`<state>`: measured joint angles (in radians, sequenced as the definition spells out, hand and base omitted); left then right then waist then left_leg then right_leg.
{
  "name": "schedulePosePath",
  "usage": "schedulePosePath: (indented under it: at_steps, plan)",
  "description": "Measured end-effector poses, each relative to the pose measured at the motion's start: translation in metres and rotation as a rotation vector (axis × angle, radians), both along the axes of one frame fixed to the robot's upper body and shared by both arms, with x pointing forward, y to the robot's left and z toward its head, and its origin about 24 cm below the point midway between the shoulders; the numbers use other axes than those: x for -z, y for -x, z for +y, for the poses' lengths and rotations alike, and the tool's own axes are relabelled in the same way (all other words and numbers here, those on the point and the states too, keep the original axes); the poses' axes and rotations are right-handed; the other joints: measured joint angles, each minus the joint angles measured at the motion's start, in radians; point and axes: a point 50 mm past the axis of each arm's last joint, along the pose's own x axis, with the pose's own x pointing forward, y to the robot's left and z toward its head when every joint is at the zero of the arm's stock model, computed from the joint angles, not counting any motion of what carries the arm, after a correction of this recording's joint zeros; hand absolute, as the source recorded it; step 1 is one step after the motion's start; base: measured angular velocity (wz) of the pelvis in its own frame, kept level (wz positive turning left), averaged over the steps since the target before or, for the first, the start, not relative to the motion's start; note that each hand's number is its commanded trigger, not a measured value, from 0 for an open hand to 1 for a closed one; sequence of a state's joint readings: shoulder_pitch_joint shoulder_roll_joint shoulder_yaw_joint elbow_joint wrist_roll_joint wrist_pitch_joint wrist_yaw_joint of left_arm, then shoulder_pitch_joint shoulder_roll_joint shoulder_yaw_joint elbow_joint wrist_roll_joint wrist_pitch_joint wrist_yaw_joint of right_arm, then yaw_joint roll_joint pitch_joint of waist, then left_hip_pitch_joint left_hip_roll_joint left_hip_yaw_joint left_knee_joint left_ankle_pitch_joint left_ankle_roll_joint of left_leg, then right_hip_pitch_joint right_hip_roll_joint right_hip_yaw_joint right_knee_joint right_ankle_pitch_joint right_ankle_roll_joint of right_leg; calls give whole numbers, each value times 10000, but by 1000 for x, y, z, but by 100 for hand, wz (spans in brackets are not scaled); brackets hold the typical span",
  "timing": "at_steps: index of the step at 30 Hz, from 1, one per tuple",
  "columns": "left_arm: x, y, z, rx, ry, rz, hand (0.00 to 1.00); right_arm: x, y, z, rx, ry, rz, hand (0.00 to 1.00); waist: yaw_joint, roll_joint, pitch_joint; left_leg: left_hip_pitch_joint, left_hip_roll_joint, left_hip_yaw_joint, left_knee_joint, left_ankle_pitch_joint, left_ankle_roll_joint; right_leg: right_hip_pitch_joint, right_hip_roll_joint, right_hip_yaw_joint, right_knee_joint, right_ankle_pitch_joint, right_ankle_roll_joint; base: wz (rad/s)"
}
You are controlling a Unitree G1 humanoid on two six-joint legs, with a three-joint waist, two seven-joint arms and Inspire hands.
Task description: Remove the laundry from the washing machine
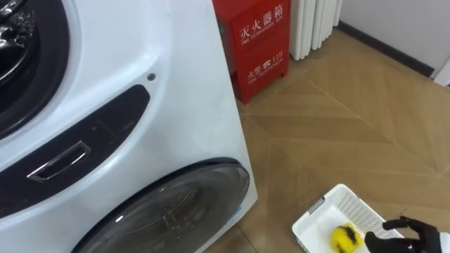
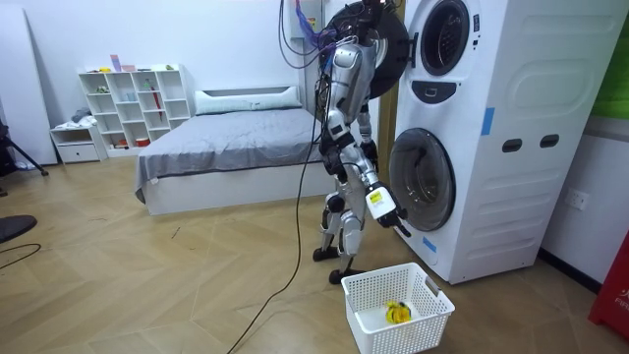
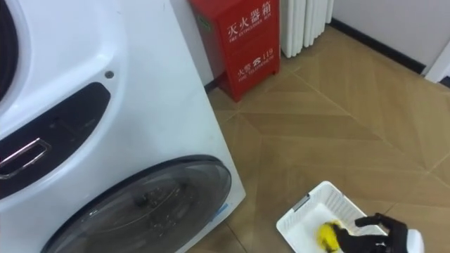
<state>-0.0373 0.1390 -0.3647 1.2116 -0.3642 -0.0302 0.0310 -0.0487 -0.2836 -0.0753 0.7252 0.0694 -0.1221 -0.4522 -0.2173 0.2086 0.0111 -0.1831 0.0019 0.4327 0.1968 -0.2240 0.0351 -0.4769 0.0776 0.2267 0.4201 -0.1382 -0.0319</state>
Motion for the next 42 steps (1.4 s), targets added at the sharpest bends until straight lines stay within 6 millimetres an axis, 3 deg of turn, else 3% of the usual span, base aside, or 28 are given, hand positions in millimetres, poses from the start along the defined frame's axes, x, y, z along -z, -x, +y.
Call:
schedulePosePath:
  at_steps: [6, 12, 19, 22, 25, 27, 28, 31, 33, 35, 39, 41, 42]
  plan:
    - [0, -1, -1, 19, 31, -62, 0, -21, -12, -14, 438, 512, -893, 0, -11, -78, 3, 12, -38, -176, 2, 5, 8, 6, -64, -114, 111, -89, -11, 7]
    - [0, 1, -1, 1, 50, -25, 0, -31, -18, -14, 538, 763, -1340, 0, -11, -94, -1, 9, -36, -249, 2, 10, 14, 20, -80, -135, 124, -111, -26, 3]
    - [0, 2, 0, -216, 116, -30, 0, -24, -10, -13, 664, 641, -1153, 0, 3, -156, -8, 68, 7, -295, 3, 11, 12, 136, -102, -288, 82, -123, -44, 4]
    - [0, 3, 0, -226, 105, -14, 0, -15, 4, -17, 1067, 211, -891, 0, 17, -280, -5, 230, 16, -423, 0, 18, 1, 354, -149, -452, 55, -182, -90, 17]
    - [0, 8, 5, -406, 65, -85, 0, 5, 35, -22, 1896, -601, -200, 0, 23, -517, -30, 580, 44, -689, -22, 56, -62, 919, -263, -834, -86, -300, -160, 42]
    - [1, 17, 8, -561, 26, -7, 0, 27, 62, -22, 2590, -1349, 727, 0, 1, -741, -86, 904, 67, -1129, -88, 66, -78, 1428, -330, -1205, -262, -382, -207, 46]
    - [2, 20, 9, -582, 14, 69, 0, 32, 69, -22, 2745, -1560, 962, 0, 6, -874, -39, 979, 71, -1213, -118, 80, -101, 1559, -347, -1306, -337, -384, -213, 49]
    - [3, 33, 12, -902, -34, 226, 0, 56, 103, -23, 3951, -2604, 2073, 0, 171, -1042, -60, 1333, 104, -1634, -180, 90, -116, 2198, -422, -1761, -688, -406, -225, 42]
    - [3, 40, 17, -1022, -193, 363, 0, 68, 123, -13, 4328, -3289, 2569, 0, 347, -1182, -122, 1539, 109, -1969, -250, 91, -118, 2542, -469, -2047, -853, -430, -234, 34]
    - [4, 48, 21, -1414, -267, 535, 0, 77, 133, -4, 4434, -3767, 3040, 0, 480, -1336, -90, 1786, 103, -2160, -320, 108, -143, 2890, -514, -2264, -972, -473, -241, 38]
    - [4, 55, 25, -1971, -525, 654, 0, 94, 158, 16, 4390, -4684, 4356, 0, 788, -1733, -114, 2205, 110, -2555, -333, 107, -145, 3633, -570, -2650, -1425, -502, -230, 38]
    - [5, 62, 27, -2282, -551, 808, 0, 99, 165, 23, 4302, -5003, 4731, 0, 907, -1848, -109, 2267, 112, -2842, -337, 105, -146, 3882, -588, -2843, -1642, -445, -212, 28]
    - [5, 67, 30, -2458, -629, 888, 0, 101, 168, 28, 4091, -5150, 5047, 0, 963, -1893, -146, 2319, 104, -2924, -337, 105, -146, 4017, -582, -2885, -1750, -437, -197, 32]
